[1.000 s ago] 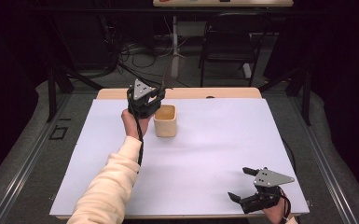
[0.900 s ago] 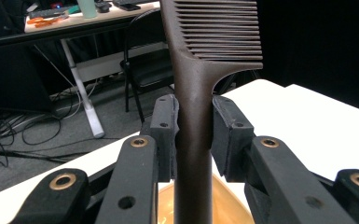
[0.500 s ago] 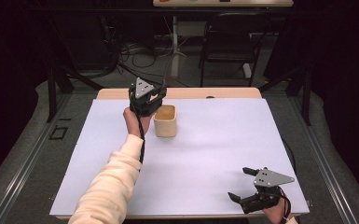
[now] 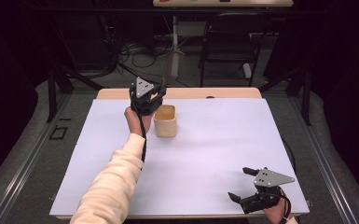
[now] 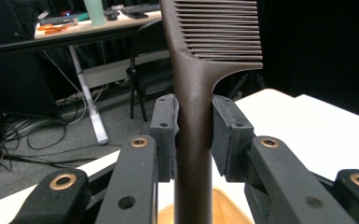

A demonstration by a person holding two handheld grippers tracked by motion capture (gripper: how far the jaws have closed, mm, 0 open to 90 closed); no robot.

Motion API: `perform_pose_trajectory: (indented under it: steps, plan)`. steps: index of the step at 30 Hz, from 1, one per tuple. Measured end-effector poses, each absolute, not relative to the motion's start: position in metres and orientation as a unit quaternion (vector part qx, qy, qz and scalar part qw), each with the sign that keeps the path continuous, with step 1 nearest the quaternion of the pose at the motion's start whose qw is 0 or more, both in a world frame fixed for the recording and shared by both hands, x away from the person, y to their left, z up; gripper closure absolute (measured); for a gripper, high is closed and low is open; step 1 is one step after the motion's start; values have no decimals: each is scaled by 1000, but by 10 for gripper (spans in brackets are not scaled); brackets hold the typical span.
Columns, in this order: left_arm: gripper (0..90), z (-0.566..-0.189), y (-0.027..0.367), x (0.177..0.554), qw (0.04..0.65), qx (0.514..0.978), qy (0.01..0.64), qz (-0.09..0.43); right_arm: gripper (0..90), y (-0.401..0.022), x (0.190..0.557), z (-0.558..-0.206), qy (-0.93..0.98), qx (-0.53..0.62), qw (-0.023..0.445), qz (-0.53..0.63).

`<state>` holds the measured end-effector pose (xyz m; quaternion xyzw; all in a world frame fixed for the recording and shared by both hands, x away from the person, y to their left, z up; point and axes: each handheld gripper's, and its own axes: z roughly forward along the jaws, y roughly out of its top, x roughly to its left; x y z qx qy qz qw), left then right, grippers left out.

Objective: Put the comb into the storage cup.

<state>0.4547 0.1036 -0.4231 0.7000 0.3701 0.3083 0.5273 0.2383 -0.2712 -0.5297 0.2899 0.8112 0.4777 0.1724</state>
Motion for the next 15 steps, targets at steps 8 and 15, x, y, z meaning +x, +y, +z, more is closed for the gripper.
perform_pose_trajectory:
  steps: [8,15]
  plan:
    - [718,-427,101,458,532,697,370,306,0,-271,238,-530,812,289,170,478]
    - [719,-431,98,460,538,696,367,303,0,-271,238,-530,811,288,171,480]
